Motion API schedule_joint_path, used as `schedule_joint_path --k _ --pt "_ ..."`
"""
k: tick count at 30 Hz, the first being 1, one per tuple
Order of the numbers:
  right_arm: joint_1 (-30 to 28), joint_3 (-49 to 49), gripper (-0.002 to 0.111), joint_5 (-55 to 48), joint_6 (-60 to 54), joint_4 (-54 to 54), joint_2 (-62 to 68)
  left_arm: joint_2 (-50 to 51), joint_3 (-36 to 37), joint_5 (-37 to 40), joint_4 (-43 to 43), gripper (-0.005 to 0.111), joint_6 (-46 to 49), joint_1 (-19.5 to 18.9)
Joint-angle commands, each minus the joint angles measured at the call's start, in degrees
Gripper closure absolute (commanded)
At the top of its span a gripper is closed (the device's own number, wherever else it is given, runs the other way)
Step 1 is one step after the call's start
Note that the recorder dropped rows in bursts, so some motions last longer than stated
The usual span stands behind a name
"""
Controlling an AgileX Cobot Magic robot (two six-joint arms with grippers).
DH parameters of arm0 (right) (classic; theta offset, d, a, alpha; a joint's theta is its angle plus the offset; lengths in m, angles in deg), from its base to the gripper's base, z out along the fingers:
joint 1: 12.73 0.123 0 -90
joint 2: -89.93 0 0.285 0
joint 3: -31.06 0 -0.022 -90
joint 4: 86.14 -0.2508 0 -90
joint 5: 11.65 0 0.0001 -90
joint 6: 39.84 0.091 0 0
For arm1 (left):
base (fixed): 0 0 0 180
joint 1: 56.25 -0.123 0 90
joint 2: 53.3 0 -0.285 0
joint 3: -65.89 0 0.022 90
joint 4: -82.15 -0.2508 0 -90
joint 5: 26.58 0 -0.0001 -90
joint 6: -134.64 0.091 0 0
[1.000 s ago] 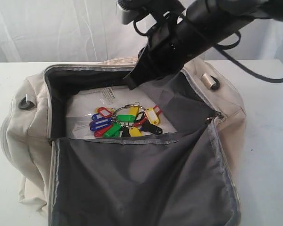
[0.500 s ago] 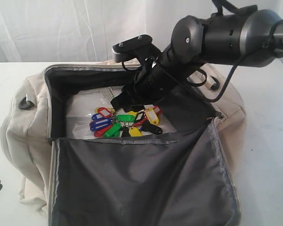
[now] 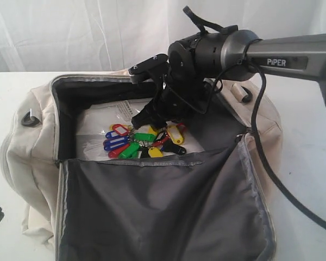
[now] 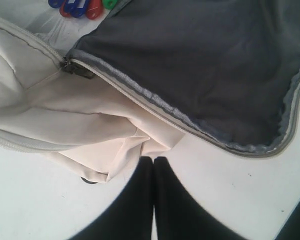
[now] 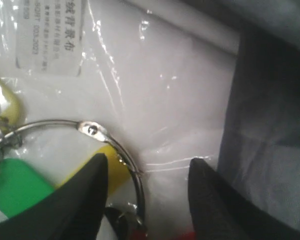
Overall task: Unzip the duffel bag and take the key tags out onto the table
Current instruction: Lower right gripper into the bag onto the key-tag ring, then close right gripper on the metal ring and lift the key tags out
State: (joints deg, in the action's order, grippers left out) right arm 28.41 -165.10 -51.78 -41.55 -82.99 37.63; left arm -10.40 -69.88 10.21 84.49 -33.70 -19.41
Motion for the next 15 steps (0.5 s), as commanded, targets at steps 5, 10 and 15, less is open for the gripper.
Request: schedule_joint_path --k 5,10,15 --pt "0.0 -0.6 0.085 -5.7 0.4 -1.6 1.9 -0.4 0.3 0.1 1.1 0.107 -0.3 -0.2" --pt "0.0 -0.8 0.097 -10.5 -4.4 -1.6 1.7 -0.4 0.3 0.1 1.1 0.107 -0.3 -0.2" --pt "0.0 -0.8 0.092 -12.1 -7.3 -1.6 1.7 -0.4 0.3 0.1 1.4 0.107 -0.3 -0.2"
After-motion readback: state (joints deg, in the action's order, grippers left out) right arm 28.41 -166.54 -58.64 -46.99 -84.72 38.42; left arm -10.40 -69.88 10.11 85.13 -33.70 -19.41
